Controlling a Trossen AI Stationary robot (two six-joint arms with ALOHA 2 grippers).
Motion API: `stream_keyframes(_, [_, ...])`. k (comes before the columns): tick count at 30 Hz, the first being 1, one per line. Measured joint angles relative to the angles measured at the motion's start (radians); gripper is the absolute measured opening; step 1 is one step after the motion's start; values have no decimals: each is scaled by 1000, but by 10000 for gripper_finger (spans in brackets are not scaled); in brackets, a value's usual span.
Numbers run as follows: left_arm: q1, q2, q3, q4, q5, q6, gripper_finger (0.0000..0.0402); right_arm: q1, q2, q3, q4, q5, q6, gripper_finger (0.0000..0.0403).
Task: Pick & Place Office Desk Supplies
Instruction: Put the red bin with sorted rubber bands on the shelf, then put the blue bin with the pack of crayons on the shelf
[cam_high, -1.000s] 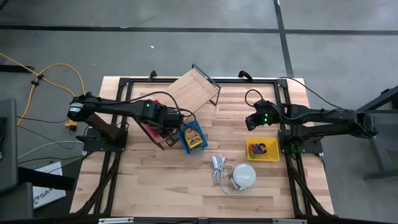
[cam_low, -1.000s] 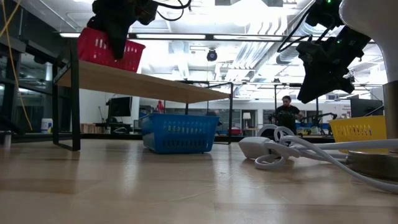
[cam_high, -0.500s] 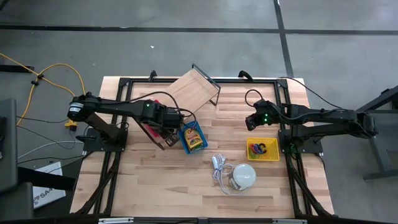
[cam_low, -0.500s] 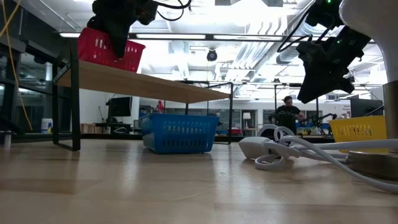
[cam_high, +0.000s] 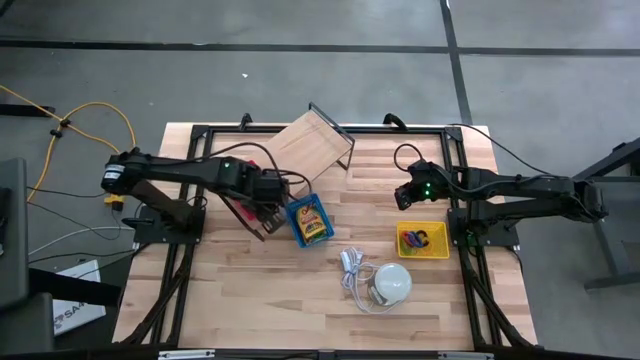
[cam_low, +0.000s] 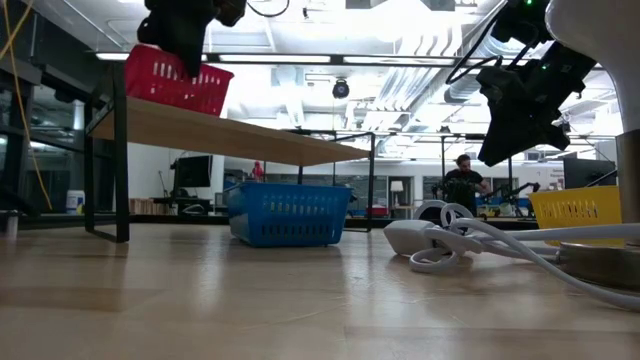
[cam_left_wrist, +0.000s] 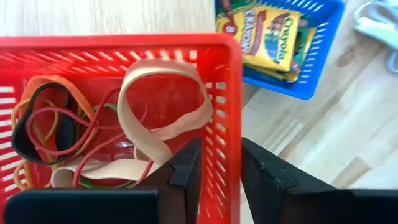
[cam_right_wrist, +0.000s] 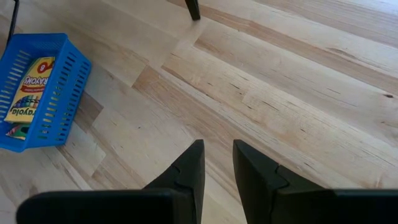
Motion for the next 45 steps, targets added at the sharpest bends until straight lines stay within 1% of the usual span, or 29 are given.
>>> stream_keyframes(25, [0,-125,1,33,-18,37,97,0,0,0,15,0,0,71])
stream_keyframes(29, [-5,-126,1,72,-19,89,97,0,0,0,17,0,0,71])
stream_keyframes(37, [-89,-114,1,264,-24,207,97,0,0,0,19,0,0,71])
stream_keyframes(42, [-157,-82,1,330,-81,205,97,0,0,0,23,0,0,71])
stream_keyframes(45, [-194,-57,1,354,-114,174,97,0,0,0,27,1,0,71])
